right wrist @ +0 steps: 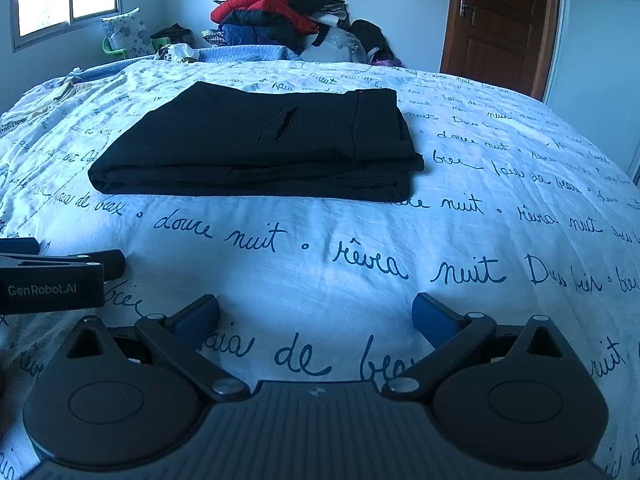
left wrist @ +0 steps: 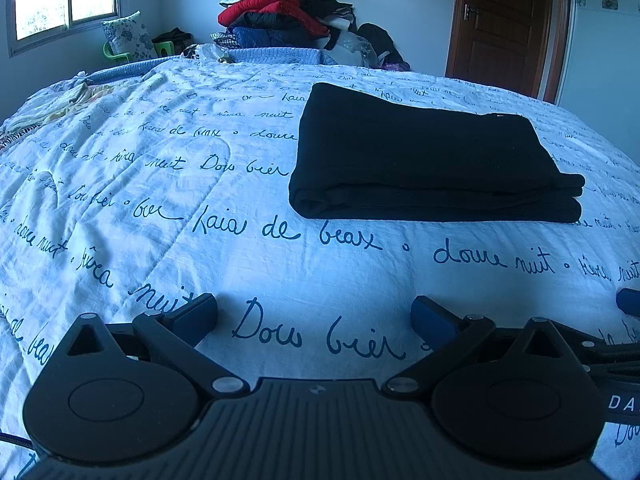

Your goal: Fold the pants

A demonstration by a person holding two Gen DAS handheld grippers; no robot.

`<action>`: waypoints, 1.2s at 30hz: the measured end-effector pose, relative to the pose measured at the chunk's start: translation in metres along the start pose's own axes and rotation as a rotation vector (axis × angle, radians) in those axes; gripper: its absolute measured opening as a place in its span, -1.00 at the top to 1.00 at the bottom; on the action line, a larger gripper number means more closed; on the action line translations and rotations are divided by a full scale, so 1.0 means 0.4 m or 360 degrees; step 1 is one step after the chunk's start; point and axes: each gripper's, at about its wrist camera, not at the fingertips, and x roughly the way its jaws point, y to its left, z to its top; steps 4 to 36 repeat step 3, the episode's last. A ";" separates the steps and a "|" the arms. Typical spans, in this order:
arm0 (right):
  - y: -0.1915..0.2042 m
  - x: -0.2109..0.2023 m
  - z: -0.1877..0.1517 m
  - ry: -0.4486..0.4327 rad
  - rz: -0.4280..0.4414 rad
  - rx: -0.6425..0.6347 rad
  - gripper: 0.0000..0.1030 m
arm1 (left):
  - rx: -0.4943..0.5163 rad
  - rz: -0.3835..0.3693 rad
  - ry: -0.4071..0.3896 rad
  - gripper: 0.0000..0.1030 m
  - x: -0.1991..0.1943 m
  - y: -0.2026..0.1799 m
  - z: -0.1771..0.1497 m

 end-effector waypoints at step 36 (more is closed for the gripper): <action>0.000 0.000 0.000 0.0000 0.0001 0.0002 -1.00 | 0.0003 0.0004 -0.0001 -1.00 0.000 -0.001 0.000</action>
